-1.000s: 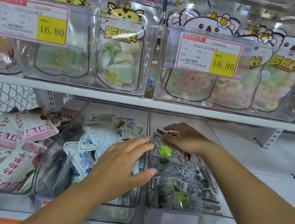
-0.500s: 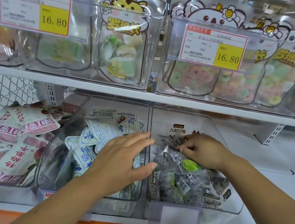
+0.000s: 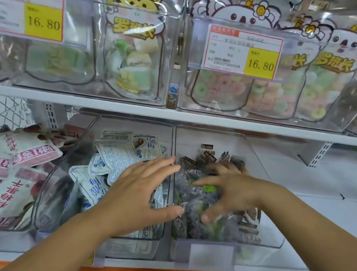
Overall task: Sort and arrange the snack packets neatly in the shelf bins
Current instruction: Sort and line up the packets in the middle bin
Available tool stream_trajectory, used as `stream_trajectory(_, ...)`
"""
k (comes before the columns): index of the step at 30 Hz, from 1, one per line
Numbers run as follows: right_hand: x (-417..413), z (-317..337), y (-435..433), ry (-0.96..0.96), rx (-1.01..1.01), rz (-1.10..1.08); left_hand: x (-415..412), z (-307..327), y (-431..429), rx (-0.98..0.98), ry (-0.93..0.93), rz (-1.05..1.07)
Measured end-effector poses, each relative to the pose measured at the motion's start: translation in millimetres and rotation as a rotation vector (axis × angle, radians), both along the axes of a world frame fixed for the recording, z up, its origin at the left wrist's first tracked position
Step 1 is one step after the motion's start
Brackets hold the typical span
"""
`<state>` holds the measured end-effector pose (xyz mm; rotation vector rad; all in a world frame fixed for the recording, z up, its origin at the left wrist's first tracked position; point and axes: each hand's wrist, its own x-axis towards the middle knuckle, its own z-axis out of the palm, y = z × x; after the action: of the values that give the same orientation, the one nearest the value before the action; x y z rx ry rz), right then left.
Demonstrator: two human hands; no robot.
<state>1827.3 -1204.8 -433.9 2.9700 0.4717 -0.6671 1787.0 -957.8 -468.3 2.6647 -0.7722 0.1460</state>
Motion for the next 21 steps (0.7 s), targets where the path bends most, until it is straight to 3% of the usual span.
stream_trajectory(6,32,-6,6,-0.498,0.092,0.001,-3,-1,-2,-0.004,0.0,0.018)
stream_trajectory(8,24,2,3,-0.409,0.253,-0.089,-4,-2,-3,-0.013,0.002,0.027)
stream_trajectory(11,-14,22,-4,-0.371,0.352,-0.05,-3,-3,-3,-0.029,-0.002,0.032)
stream_trajectory(14,-58,20,-9,-0.346,0.164,-0.04,-2,-5,-4,-0.034,-0.009,0.04)
stream_trajectory(16,-68,10,-8,-0.19,-0.008,-0.044,-3,-5,-4,-0.047,-0.011,0.039)
stream_trajectory(18,-60,2,-4,0.007,0.046,-0.119,-4,-5,-5,-0.062,-0.001,0.034)
stream_trajectory(21,-40,-11,5,0.042,0.065,-0.094,-4,-5,-4,-0.058,0.004,0.033)
